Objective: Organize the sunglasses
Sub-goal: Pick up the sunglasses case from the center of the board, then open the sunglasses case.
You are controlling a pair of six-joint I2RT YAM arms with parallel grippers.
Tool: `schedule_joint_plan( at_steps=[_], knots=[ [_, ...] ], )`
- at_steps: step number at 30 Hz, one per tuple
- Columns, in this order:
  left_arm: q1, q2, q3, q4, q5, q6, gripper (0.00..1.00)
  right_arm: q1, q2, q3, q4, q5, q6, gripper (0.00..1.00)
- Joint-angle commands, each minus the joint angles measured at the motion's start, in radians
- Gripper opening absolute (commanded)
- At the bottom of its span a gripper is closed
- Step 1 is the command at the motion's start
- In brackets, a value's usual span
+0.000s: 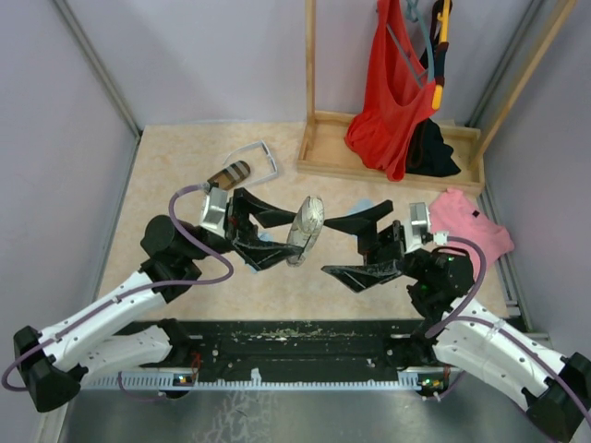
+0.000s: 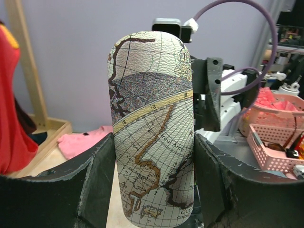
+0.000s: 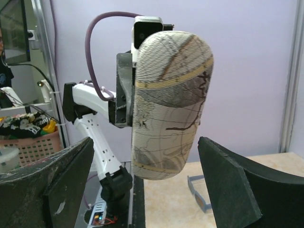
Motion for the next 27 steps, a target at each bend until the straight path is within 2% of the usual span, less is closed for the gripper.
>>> schedule_joint_plan(
  at_steps=[1,6,22,27],
  knots=[
    [0.002,0.011,0.040,0.127,0.138,-0.016,0.00,0.023,-0.015,0.050,-0.006,0.055,-0.126,0.91],
    [0.003,0.030,0.051,0.158,0.191,-0.026,0.00,0.031,-0.003,0.070,-0.024,0.060,-0.136,0.91],
    [0.002,0.052,0.060,0.169,0.201,-0.029,0.00,0.116,0.055,0.105,-0.042,0.058,-0.181,0.91],
    [0.003,0.056,0.060,0.167,0.205,-0.025,0.00,0.117,0.058,0.105,-0.019,0.060,-0.164,0.87]
  ],
)
